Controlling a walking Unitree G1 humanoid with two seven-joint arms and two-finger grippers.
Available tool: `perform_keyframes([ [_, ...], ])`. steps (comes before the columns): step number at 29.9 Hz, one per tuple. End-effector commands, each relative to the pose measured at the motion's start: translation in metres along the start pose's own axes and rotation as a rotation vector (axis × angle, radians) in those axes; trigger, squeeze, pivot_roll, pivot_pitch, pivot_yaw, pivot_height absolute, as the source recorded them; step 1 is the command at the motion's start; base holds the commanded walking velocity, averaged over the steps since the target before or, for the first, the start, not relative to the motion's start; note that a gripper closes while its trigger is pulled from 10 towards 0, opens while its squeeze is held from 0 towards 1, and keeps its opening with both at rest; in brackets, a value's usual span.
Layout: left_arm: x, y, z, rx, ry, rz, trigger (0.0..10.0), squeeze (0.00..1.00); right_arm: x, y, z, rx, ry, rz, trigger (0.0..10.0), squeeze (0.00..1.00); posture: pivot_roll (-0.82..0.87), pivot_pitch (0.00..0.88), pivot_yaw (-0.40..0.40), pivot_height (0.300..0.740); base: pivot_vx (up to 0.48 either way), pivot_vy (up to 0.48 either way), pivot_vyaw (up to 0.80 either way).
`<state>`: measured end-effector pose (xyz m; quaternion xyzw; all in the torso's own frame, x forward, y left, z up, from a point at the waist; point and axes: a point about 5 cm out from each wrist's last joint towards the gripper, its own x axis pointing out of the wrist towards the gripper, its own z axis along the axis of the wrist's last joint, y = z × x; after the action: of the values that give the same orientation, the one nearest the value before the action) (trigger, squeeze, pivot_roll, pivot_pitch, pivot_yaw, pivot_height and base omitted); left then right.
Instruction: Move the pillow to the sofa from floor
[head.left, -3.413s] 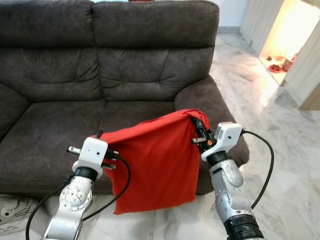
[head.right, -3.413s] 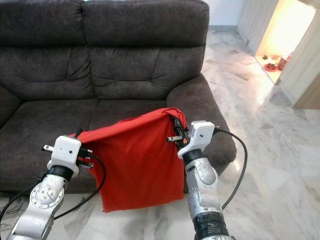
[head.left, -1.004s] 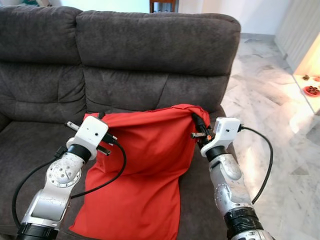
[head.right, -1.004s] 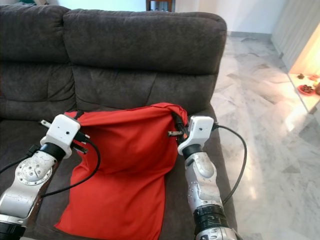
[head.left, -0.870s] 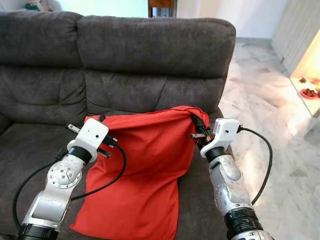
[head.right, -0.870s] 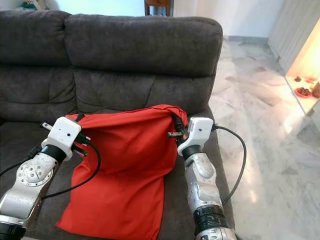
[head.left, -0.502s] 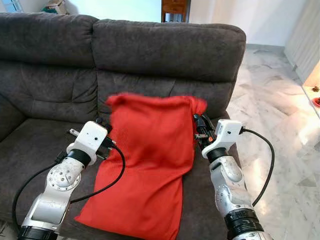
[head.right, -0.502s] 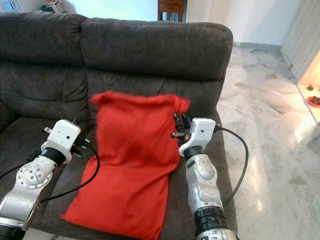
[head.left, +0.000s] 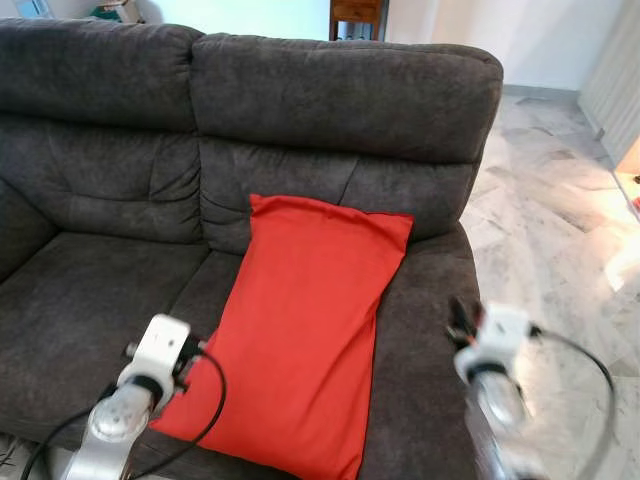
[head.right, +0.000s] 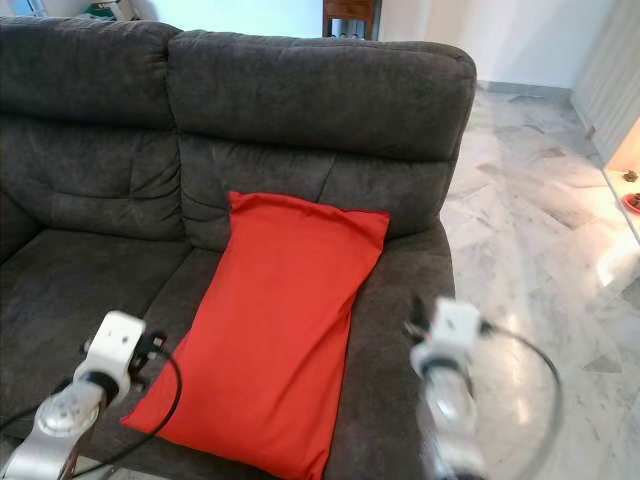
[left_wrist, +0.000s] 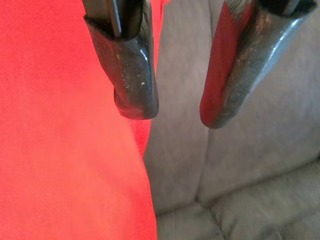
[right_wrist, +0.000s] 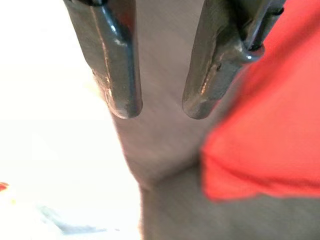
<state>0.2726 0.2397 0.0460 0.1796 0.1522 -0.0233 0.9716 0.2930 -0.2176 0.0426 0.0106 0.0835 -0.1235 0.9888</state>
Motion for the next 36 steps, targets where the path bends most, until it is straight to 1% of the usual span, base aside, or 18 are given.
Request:
perform_keyframes([
  [1, -0.002, 0.0, -0.008, -0.022, 0.019, 0.003, 10.0, 0.0, -0.004, -0.006, -0.005, -0.008, 0.016, -0.034, 10.0, 0.0, 0.09, 0.091, 0.04, 0.74, 0.0, 0.0, 0.0],
  [3, -0.006, -0.007, -0.031, -0.042, 0.106, -0.025, 10.0, 0.0, -0.021, -0.028, -0.029, -0.002, 0.093, -0.138, 10.0, 0.0, 0.07, 0.073, 0.047, 0.74, 0.0, 0.0, 0.0],
  [5, -0.01, -0.015, -0.049, -0.032, 0.174, -0.061, 10.0, 0.0, -0.036, -0.043, -0.05, 0.003, 0.168, -0.225, 10.0, 0.0, 0.05, 0.054, 0.054, 0.74, 0.0, 0.0, 0.0],
  [6, -0.01, -0.017, -0.053, -0.028, 0.187, -0.07, 10.0, 0.0, -0.04, -0.046, -0.056, 0.002, 0.189, -0.248, 10.0, 0.0, 0.04, 0.051, 0.056, 0.74, 0.0, 0.0, 0.0],
  [7, -0.011, -0.023, -0.064, -0.046, 0.236, -0.079, 10.0, 0.0, -0.056, -0.056, -0.076, 0.017, 0.265, -0.303, 10.0, 0.0, 0.03, 0.031, 0.064, 0.74, 0.0, 0.0, 0.0],
  [8, -0.011, -0.023, -0.064, -0.046, 0.236, -0.079, 10.0, 0.0, -0.056, -0.056, -0.076, 0.017, 0.265, -0.303, 10.0, 0.0, 0.03, 0.031, 0.064, 0.74, 0.0, 0.0, 0.0],
  [10, -0.014, -0.029, -0.077, -0.057, 0.301, -0.086, 10.0, 0.0, -0.074, -0.064, -0.099, 0.024, 0.363, -0.357, 10.0, 0.0, 0.01, 0.003, 0.071, 0.74, 0.0, 0.0, 0.0],
  [13, -0.02, -0.037, -0.09, -0.054, 0.372, -0.113, 10.0, 0.0, -0.083, -0.062, -0.114, 0.012, 0.454, -0.333, 10.0, 0.0, 0.0, 0.0, 0.07, 0.74, 0.0, 0.0, 0.0],
  [16, -0.027, -0.043, -0.101, -0.043, 0.426, -0.133, 10.0, 0.0, -0.087, -0.059, -0.122, 0.028, 0.5, -0.31, 10.0, 0.0, -0.02, 0.0, 0.072, 0.74, 0.0, 0.0, 0.0],
  [17, -0.032, -0.047, -0.108, -0.055, 0.461, -0.135, 10.0, 0.0, -0.092, -0.056, -0.129, 0.039, 0.554, -0.296, 10.0, 0.0, -0.04, 0.0, 0.075, 0.74, 0.0, 0.0, 0.0],
  [20, -0.036, -0.05, -0.113, -0.065, 0.491, -0.131, 10.0, 0.0, -0.096, -0.054, -0.134, 0.039, 0.586, -0.28, 10.0, 0.0, -0.05, 0.0, 0.076, 0.74, 0.0, 0.0, 0.0],
  [21, -0.039, -0.052, -0.117, -0.072, 0.511, -0.128, 10.0, 0.0, -0.098, -0.051, -0.138, 0.049, 0.614, -0.246, 10.0, 0.0, -0.06, 0.0, 0.08, 0.74, 0.0, 0.0, 0.0],
  [22, -0.044, -0.055, -0.123, -0.092, 0.546, -0.122, 10.0, 0.0, -0.107, -0.043, -0.147, 0.076, 0.689, -0.177, 10.0, 0.0, -0.07, 0.0, 0.079, 0.74, 0.0, 0.0, 0.0],
  [23, -0.047, -0.059, -0.127, -0.096, 0.566, -0.127, 10.0, 0.0, -0.114, -0.039, -0.154, 0.071, 0.752, -0.129, 10.0, 0.0, -0.07, 0.0, 0.075, 0.74, 0.0, 0.0, 0.0],
  [26, -0.05, -0.064, -0.129, -0.086, 0.584, -0.139, 10.0, 0.0, -0.121, -0.038, -0.16, 0.076, 0.801, -0.136, 10.0, 0.0, -0.05, 0.0, 0.063, 0.74, 0.0, 0.0, 0.0],
  [29, -0.051, -0.066, -0.13, -0.073, 0.592, -0.144, 10.0, 0.0, -0.123, -0.036, -0.161, 0.119, 0.799, -0.157, 10.0, 0.0, -0.05, 0.0, 0.063, 0.74, 0.0, 0.0, 0.0],
  [31, -0.052, -0.066, -0.131, -0.082, 0.592, -0.138, 10.0, 0.0, -0.123, -0.035, -0.161, 0.118, 0.799, -0.152, 10.0, 0.0, -0.05, 0.0, 0.063, 0.74, 0.0, 0.0, 0.0],
  [36, -0.053, -0.061, -0.132, -0.111, 0.587, -0.101, 10.0, 0.0, -0.119, -0.024, -0.159, 0.123, 0.774, -0.054, 10.0, 0.0, -0.04, 0.0, 0.05, 0.74, 0.0, 0.0, 0.0],
])
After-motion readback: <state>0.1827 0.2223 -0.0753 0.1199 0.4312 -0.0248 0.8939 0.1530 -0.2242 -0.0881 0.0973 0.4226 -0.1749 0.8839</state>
